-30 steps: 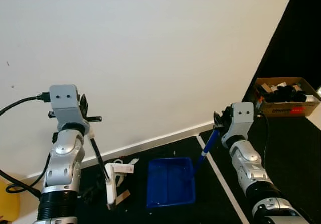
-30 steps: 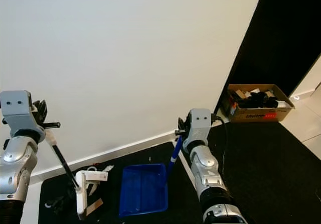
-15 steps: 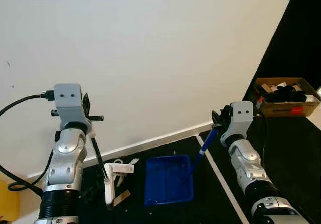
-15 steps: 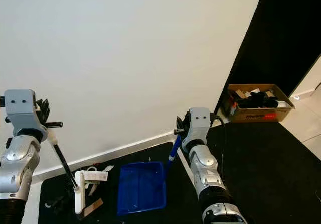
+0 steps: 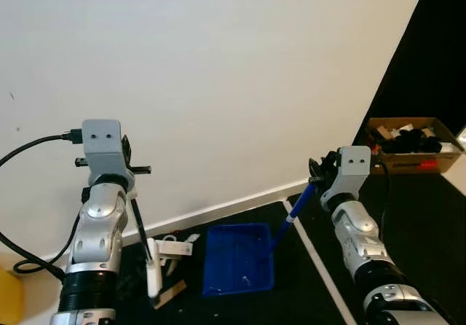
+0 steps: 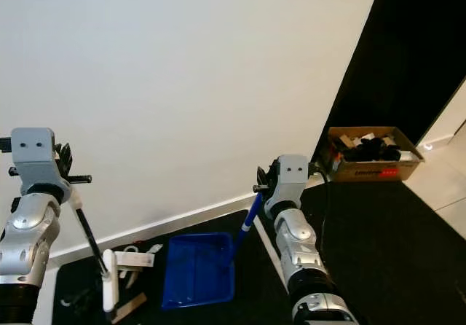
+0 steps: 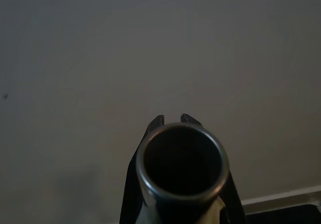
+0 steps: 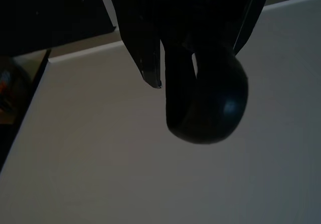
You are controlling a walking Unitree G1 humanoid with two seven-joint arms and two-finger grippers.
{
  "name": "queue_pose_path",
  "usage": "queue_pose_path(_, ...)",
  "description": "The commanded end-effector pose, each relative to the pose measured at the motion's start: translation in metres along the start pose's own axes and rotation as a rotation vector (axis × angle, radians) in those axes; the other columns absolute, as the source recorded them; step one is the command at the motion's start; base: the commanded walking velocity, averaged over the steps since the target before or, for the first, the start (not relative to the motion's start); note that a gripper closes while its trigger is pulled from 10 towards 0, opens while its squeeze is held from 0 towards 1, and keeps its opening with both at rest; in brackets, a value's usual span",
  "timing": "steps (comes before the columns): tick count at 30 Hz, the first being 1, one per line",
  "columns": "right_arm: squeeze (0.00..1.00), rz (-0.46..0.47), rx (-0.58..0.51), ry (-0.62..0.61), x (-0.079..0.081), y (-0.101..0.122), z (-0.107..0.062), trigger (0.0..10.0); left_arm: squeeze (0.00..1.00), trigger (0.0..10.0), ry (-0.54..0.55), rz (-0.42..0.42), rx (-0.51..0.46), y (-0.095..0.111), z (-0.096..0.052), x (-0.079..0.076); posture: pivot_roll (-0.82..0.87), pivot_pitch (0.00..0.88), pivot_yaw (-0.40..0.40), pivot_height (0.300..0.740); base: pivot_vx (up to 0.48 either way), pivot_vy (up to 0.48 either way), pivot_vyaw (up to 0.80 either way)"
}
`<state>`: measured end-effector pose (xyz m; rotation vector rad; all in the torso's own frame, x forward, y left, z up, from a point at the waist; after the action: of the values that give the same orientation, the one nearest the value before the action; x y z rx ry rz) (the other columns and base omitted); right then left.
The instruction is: Sweep floor
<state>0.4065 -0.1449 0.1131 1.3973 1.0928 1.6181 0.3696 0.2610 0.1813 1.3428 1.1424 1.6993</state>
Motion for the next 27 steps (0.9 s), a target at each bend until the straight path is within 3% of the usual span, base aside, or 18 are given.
queue_pose_path(1,0.0,0.018,-0.04,0.0,0.0,0.009,0.002,10.0,0.0,10.0,0.007,0.004,0.002,0.002,0.001,0.0,0.12,0.032,0.033,0.74,0.0,-0.446,0.0)
queue_pose_path(14,0.0,0.012,-0.025,0.009,0.001,0.005,0.0,10.0,0.0,10.0,0.059,-0.002,0.064,-0.01,0.002,0.011,0.12,0.043,0.033,0.74,0.039,-0.054,0.0)
queue_pose_path(27,0.0,0.01,-0.019,0.02,0.003,0.003,0.0,10.0,0.0,10.0,0.055,0.01,0.075,-0.012,0.001,0.009,0.12,0.049,0.032,0.74,0.0,0.0,0.0)
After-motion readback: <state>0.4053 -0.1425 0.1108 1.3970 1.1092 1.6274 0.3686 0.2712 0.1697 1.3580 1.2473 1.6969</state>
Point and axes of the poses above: a point about 5 cm out from each wrist's last joint towards the gripper, its own z axis pointing out of the wrist towards the gripper, its own y axis along the axis of the wrist's last joint, x = y × z, the point moved 5 cm from there along z, pointing out of the wrist towards the gripper, and after that the axes turned 15 degrees about z, right-handed, at the moved point
